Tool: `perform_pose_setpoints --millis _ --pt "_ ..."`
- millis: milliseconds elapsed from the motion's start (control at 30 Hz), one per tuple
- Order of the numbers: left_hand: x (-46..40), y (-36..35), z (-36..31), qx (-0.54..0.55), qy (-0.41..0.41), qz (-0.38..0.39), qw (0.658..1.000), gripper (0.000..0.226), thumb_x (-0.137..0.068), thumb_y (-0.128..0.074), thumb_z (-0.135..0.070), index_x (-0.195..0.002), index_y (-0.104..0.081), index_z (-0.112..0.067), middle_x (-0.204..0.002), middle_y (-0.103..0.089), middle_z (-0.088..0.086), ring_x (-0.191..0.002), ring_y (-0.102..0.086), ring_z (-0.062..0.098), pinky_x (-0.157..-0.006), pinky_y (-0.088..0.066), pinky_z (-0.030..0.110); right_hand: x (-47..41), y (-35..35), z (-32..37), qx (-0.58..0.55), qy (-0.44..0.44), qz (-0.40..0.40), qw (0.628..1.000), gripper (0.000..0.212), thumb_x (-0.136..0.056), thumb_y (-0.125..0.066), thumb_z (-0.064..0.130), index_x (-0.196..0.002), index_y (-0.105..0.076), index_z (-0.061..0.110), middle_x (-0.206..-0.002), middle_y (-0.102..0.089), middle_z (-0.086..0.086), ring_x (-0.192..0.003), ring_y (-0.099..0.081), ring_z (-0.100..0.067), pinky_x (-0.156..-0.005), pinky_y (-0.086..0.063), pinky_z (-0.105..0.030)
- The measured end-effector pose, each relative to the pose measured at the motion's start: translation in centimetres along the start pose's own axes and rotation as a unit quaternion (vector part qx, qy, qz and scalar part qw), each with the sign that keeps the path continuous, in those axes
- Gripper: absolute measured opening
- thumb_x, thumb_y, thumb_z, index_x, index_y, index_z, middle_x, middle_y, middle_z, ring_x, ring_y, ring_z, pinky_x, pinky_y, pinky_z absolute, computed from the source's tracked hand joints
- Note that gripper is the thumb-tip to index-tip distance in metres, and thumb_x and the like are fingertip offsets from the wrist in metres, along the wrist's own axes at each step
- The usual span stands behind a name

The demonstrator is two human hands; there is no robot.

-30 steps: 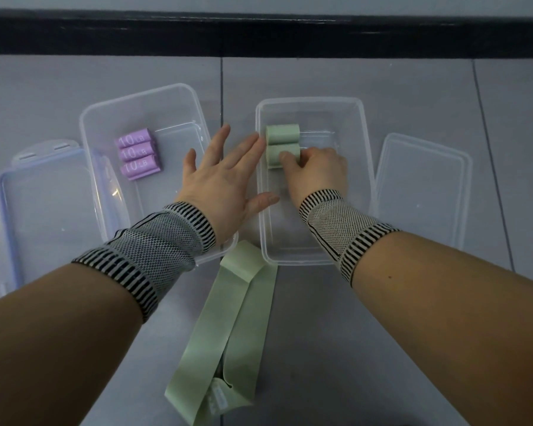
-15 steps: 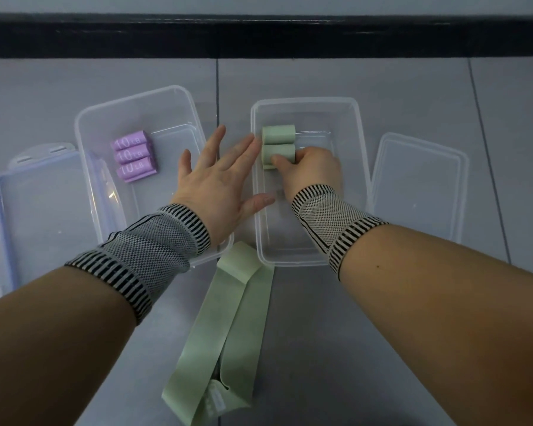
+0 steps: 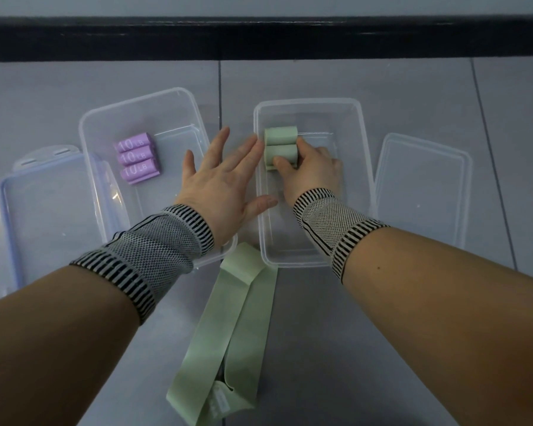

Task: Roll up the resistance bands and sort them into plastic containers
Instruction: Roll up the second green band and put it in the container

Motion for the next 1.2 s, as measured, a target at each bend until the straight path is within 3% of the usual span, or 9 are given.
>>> perform_pose_setpoints --millis 333,633,900,1000,1200 --pt "0.0 0.1 0.0 -0.006 0.005 0.002 1.000 0.083 -0.082 -0.022 -0.067 -0.148 0.011 -0.029 -0.157 0.008 -0.015 -0.143 0.021 0.018 -0.114 -0.002 0.060 0.4 0.0 -0.1 0.012 0.019 0.008 1.000 0.052 -0.091 -0.046 0.052 -0.138 -0.043 0.030 -0.122 -0.052 -0.005 -0.113 -0.043 -0.028 -0.096 -0.033 -0.034" --pt "0.2 0.0 0.1 -0.002 0.005 -0.005 1.000 0.084 -0.082 -0.023 -0.067 -0.149 0.010 -0.029 -0.157 0.007 -0.015 -0.143 0.020 0.017 -0.113 -0.002 0.061 0.6 0.3 0.0 -0.018 0.024 0.022 0.999 0.049 -0.088 -0.053 0.049 -0.130 -0.049 0.023 -0.121 -0.052 -0.007 -0.113 -0.044 -0.027 -0.092 -0.035 -0.033" --pt "0.2 0.3 0.1 -0.009 0.003 -0.010 1.000 0.084 -0.082 -0.023 -0.067 -0.149 0.009 -0.028 -0.157 0.007 -0.014 -0.143 0.020 0.018 -0.113 -0.001 0.061 0.4 0.8 -0.3 -0.064 0.029 0.031 0.997 0.074 -0.083 -0.061 0.048 -0.145 -0.033 0.020 -0.134 -0.048 -0.011 -0.124 -0.043 -0.030 -0.106 -0.036 -0.042" --pt "-0.1 0.7 0.2 0.000 0.004 -0.042 0.999 0.082 -0.083 -0.024 -0.065 -0.150 0.005 -0.027 -0.158 0.005 -0.012 -0.144 0.018 0.018 -0.113 -0.002 0.061 0.6 1.8 0.2 -0.060 0.052 0.030 0.996 0.081 -0.083 -0.063 0.048 -0.149 -0.023 0.020 -0.141 -0.042 -0.010 -0.129 -0.038 -0.028 -0.110 -0.031 -0.041" --pt "2.1 0.6 -1.4 0.039 -0.010 -0.077 0.996 0.077 -0.086 -0.023 -0.059 -0.151 0.000 -0.023 -0.159 0.003 -0.008 -0.145 0.014 0.020 -0.112 -0.002 0.061 5.1 3.3 2.4 -0.046 0.135 0.052 0.988 0.076 -0.087 -0.059 0.045 -0.150 -0.021 0.023 -0.148 -0.034 -0.006 -0.135 -0.030 -0.025 -0.112 -0.025 -0.034"
Point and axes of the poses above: each hand's wrist, its own x-axis away from the middle knuckle, its own y-axis out of the back of the hand, z = x × y, the point moved 9 cm from there along -x, towards the middle knuckle
